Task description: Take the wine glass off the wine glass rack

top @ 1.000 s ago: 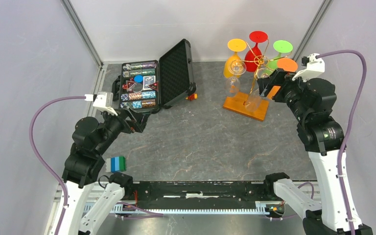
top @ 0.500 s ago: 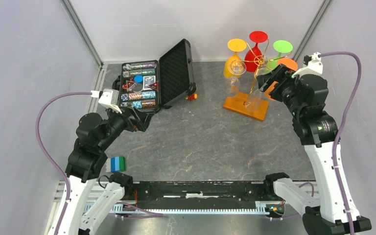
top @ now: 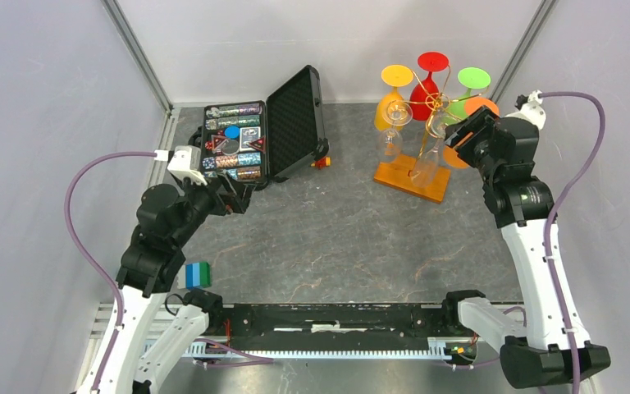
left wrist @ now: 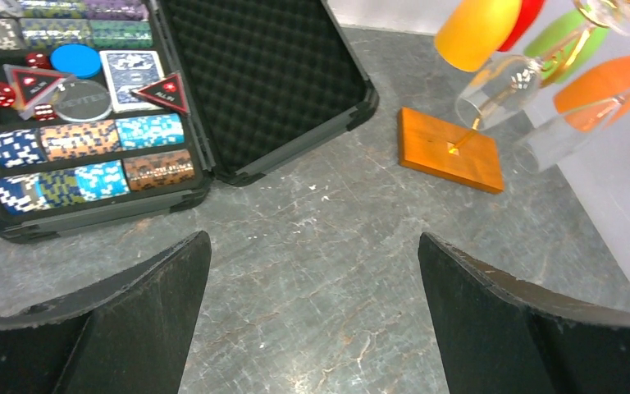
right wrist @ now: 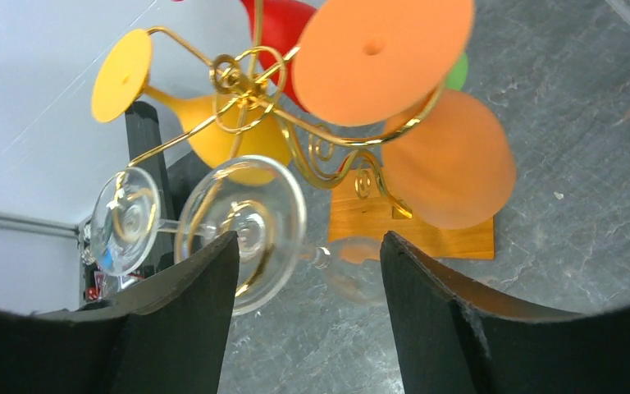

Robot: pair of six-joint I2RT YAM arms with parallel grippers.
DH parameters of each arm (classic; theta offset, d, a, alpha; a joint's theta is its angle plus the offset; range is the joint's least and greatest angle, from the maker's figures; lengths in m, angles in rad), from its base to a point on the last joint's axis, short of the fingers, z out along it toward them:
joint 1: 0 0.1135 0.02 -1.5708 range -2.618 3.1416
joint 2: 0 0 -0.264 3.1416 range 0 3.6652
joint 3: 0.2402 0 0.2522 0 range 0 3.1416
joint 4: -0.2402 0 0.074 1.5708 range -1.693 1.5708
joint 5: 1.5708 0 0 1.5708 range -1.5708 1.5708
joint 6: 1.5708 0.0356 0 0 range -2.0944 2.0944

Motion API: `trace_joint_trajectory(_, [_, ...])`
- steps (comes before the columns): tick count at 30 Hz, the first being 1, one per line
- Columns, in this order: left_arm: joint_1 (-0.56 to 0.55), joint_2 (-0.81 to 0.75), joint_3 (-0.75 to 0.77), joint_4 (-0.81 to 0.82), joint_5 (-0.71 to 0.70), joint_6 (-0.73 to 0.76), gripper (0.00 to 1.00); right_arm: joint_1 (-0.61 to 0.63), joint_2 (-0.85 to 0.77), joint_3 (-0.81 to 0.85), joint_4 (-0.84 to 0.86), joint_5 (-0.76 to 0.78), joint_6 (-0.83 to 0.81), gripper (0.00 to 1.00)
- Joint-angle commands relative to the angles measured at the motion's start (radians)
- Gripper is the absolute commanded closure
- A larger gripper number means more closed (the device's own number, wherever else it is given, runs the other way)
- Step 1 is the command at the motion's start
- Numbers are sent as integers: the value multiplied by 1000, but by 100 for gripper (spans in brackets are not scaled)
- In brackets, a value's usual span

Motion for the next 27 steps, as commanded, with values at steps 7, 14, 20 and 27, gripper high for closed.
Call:
trace_joint_trajectory(7, [-1, 3, -12, 19, -152, -9, 0, -142, -45, -94, 145, -134, 137, 38])
trace_joint_trajectory(14, [-1, 12, -3, 22, -160, -6, 0, -229, -37, -170, 263, -354, 225, 41])
trace_joint_trajectory(20, [-1, 21, 1, 24, -190, 5, 0, -249, -10, -191, 319, -486, 283, 53])
trace_joint_trajectory(27, [-1, 38, 0, 30, -210, 9, 0, -261, -7, -178, 328, -564, 295, 46])
